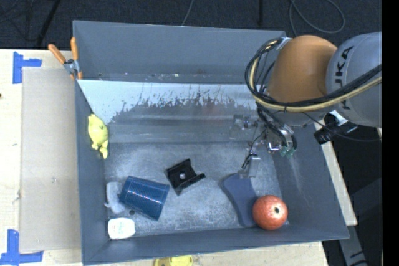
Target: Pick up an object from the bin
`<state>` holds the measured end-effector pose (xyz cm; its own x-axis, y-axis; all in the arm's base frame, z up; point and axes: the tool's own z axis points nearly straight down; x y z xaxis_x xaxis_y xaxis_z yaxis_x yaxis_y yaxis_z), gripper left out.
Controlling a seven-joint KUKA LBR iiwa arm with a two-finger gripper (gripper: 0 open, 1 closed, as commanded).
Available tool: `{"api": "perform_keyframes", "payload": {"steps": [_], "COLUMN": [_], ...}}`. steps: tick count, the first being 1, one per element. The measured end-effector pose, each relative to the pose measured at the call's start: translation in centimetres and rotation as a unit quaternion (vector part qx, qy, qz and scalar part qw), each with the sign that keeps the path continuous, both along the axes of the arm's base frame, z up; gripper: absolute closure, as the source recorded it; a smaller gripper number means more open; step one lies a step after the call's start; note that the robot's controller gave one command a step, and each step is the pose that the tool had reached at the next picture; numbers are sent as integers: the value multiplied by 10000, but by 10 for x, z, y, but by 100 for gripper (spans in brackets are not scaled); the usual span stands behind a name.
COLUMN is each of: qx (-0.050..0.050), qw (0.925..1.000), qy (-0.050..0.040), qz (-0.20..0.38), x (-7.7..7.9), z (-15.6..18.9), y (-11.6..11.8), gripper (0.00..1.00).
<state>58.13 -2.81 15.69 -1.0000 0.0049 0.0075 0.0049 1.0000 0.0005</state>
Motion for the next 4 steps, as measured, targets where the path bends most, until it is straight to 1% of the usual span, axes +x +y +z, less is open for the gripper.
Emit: {"api": "perform_keyframes", "payload": {"steps": [1, 2, 3, 4], "qx": [-2, -1, -1, -4], "qw": [10000, 9998, 9999, 9983], "qy": [-37, -8, -43, -31], "qz": [4, -193, -106, -586], "x": [1, -49, -43, -72], "z": [5, -52, -33, -49], "y": [0, -16, -9, -10], "gripper": [0, 0, 0, 0]}}
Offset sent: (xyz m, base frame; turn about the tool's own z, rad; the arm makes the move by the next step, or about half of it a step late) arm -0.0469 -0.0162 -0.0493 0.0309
